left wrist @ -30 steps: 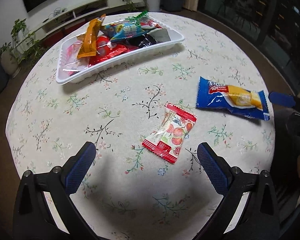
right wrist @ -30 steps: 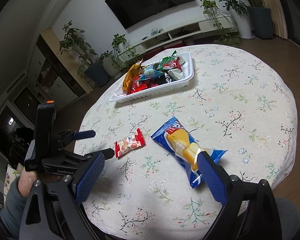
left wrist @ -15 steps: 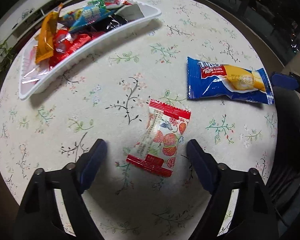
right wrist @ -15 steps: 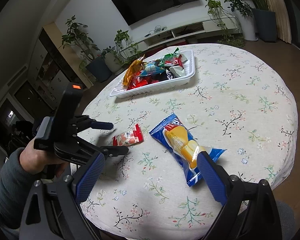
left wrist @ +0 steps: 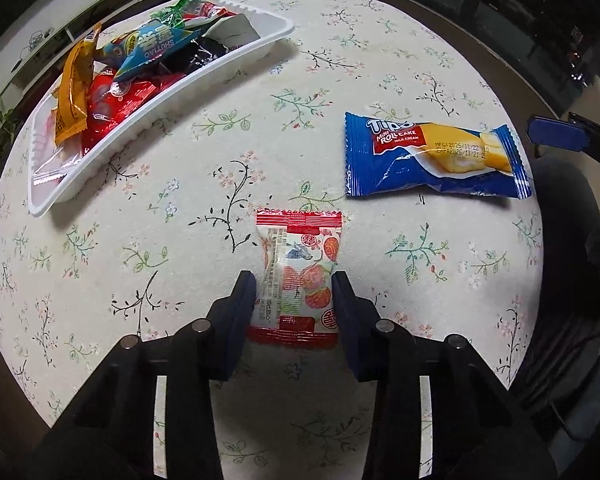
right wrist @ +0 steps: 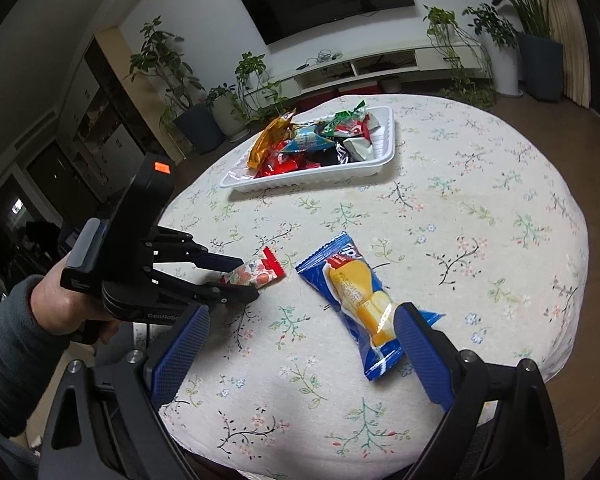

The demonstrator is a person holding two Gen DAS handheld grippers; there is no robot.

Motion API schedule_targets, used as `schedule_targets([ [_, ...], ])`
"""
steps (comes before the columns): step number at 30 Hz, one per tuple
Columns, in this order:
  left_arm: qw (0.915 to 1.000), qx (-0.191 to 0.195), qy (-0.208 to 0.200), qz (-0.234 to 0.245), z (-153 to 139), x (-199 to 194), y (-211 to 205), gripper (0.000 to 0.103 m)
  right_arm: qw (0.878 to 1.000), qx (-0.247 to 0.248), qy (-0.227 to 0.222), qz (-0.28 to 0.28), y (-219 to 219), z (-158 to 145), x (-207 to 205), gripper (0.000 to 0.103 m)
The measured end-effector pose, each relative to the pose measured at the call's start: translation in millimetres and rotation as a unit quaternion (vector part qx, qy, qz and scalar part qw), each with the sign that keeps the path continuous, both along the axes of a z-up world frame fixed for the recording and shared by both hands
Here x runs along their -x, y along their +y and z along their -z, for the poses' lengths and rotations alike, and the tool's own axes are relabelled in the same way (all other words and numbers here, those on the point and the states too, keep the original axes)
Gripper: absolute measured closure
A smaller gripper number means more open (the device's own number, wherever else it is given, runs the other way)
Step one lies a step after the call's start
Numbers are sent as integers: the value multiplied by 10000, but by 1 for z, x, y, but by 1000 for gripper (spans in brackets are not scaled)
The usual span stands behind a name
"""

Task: Organize snacks
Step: 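Lower the left tool onto the red-and-white packet and close it, then close the right tool on the blue Tipo cake packet while the left tool holds its packet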

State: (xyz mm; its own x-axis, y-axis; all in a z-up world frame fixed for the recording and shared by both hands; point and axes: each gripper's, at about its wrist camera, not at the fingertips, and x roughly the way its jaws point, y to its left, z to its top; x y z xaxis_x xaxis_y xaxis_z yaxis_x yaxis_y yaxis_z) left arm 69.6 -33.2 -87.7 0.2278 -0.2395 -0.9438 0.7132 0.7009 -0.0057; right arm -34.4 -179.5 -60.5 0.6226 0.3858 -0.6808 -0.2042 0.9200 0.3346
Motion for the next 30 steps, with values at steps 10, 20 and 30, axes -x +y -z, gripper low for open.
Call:
schedule_targets([
  [10,9962,681,-3,-549,-12,23,43,74,9944,920,452,-265,1,3,-29,7],
  [20,9912,968,73,-900,-12,47,70,75,9770,1645,1083,-812,18,27,-67,12],
  [30,9988,133,64,-466,-7,46,48,62,9711,1879,1148,-920,28,31,-67,13],
])
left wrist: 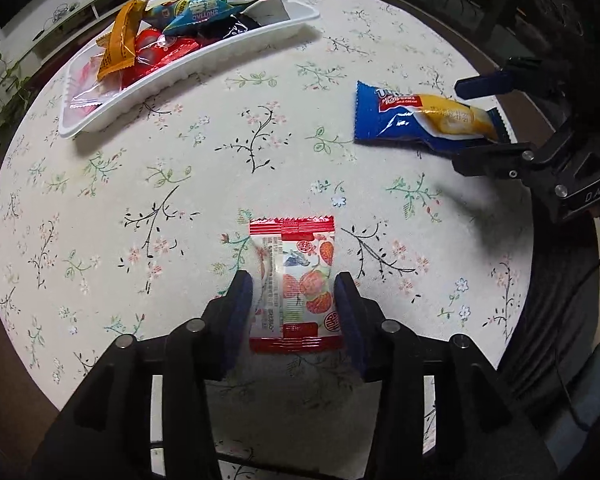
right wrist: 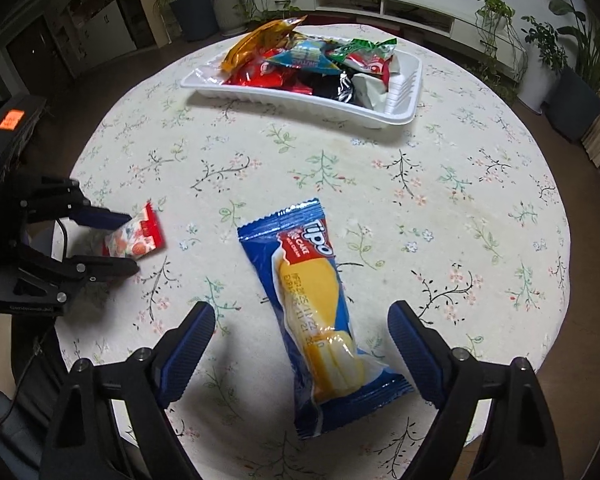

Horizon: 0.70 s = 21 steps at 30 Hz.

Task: Organize snacks
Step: 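Close the right tool on the blue Tipo cake packet while the left tool holds its packet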

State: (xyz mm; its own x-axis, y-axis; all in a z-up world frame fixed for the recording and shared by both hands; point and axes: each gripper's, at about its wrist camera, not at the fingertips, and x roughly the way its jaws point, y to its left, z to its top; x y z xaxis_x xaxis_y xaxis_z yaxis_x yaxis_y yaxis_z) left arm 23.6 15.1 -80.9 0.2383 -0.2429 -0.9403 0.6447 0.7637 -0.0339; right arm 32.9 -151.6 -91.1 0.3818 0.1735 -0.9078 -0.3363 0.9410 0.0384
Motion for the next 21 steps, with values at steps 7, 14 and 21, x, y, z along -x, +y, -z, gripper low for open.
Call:
schedule_targets([
  [7,9985,-346,191,373,0,-5,-8,71,9999,93,39,-49,0,-3,-3,13],
  [14,9958,-542,352,646,-1,-6,-13,77,9996,143,96,-206,3,-7,-6,13],
  [21,9992,121,348,171,-8,2,15,77,9985,260,348,-318,4,7,-12,19],
])
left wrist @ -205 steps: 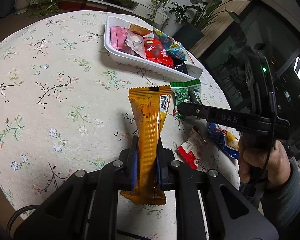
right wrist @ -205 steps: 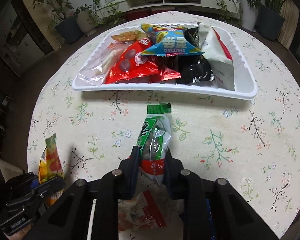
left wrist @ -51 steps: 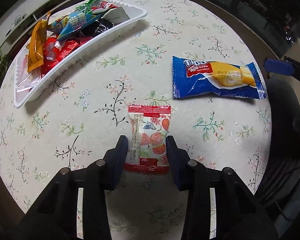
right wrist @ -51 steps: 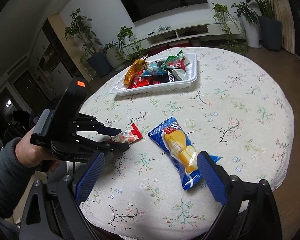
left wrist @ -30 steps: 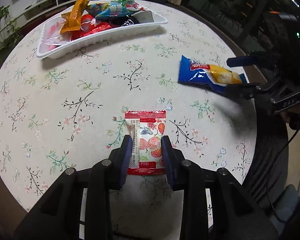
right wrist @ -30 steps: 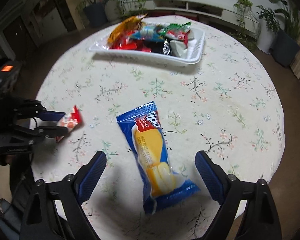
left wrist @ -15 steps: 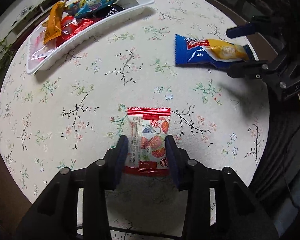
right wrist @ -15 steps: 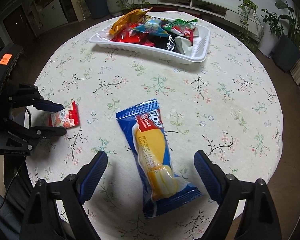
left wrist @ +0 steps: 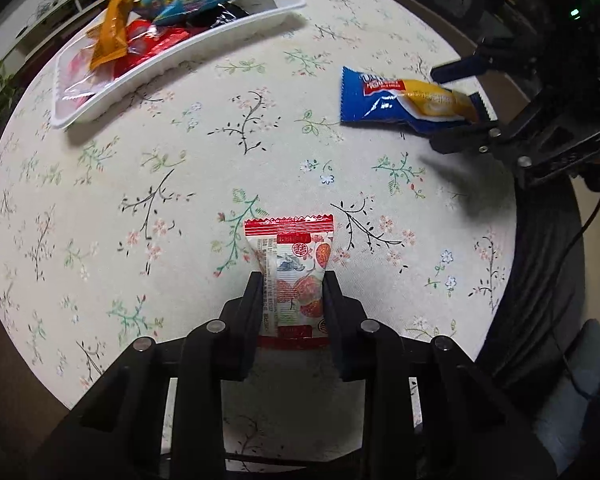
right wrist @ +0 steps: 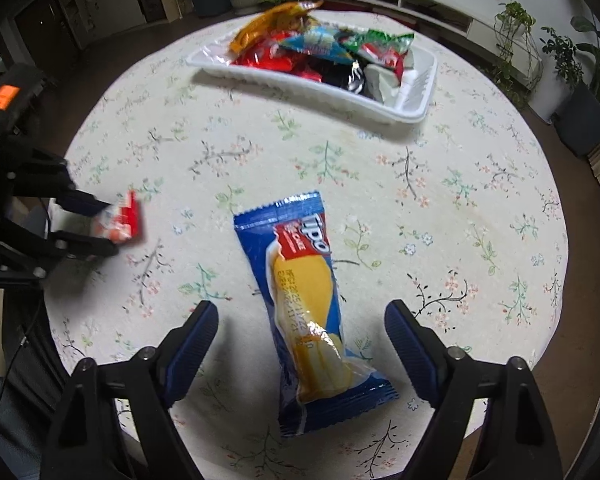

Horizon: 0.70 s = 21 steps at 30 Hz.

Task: Organize snacks
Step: 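Close the right tool on the blue Tipo cake packet while the left tool holds its packet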

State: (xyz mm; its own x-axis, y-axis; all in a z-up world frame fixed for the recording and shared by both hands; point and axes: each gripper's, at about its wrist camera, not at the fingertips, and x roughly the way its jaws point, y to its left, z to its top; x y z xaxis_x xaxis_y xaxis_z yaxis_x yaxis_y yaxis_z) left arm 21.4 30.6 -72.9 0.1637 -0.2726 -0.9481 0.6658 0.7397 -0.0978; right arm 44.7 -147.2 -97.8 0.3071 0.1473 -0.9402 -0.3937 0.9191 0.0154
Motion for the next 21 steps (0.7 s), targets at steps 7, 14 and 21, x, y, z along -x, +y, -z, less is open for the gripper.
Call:
schedule_targets([
  [7,9972,612,-44,-430,-6,14,31,77,9994,73,322,-113,4,17,-12,30],
  [14,9921,1022,-67,-727,-8,21,51,77,9983,310,428,-239,11,18,-15,34],
  [21,9867,1314,-131,-952,-15,13,48,77,9984,334,426,-152,21,13,-11,72],
])
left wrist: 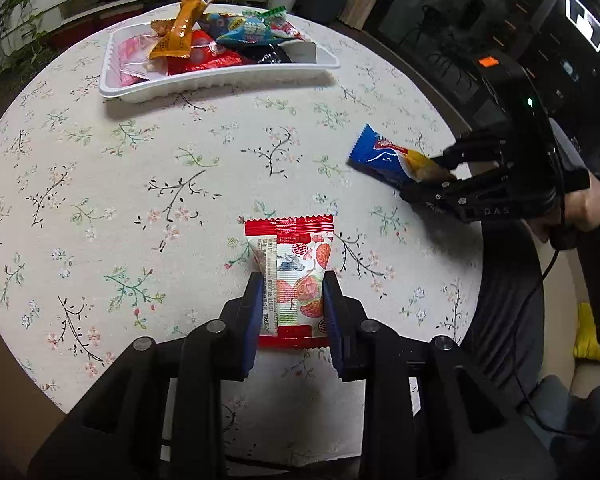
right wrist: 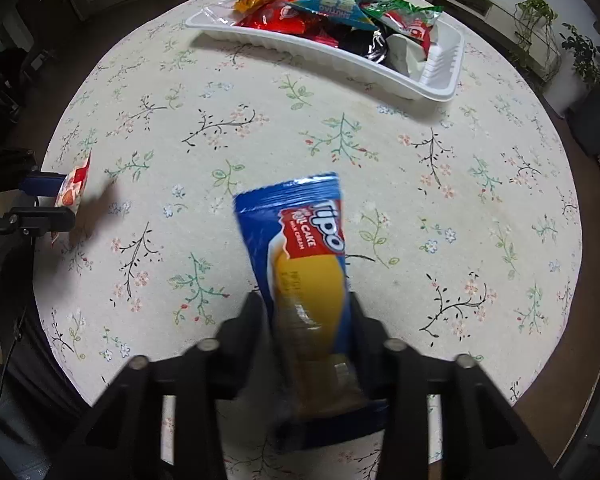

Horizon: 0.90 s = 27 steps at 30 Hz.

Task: Organize snacks
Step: 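Close the right tool on the blue Tipo cake packet while the left tool holds its packet, then carry the red-and-white packet and Tipo cake packet over the white tray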

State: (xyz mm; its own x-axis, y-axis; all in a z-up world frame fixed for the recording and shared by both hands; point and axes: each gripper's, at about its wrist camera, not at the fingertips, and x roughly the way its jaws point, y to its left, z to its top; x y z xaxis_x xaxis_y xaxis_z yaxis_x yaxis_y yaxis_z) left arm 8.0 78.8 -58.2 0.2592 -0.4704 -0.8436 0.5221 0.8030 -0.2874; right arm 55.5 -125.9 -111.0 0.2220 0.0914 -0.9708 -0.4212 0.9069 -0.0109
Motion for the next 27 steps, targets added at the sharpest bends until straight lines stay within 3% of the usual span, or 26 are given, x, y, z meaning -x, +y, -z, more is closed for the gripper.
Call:
schedule_targets([
  [4,9998,166,-60,-133,-6,-4,4,77,9997,-173,-42,145,0,-2,4,75],
  [11,9978,453,-233,-432,-26,-18,22,77,9904,-1172,-264,678,-26,-22,13,75],
  [15,9950,643,-370,-667,-43,-38,36,77,9740,-1823,-570,1219,-50,-45,6,75],
  [18,9931,684,-535,-784,-60,-55,44,77,9614,-2044,-868,1625,-67,-64,-6,75],
  [25,9874,845,-828,-1049,-99,-118,55,77,9121,-2753,-1477,2655,-114,-105,-50,75],
  [27,9862,833,-919,-1100,-109,-137,56,77,9045,-2842,-1688,2694,-115,-120,-63,75],
])
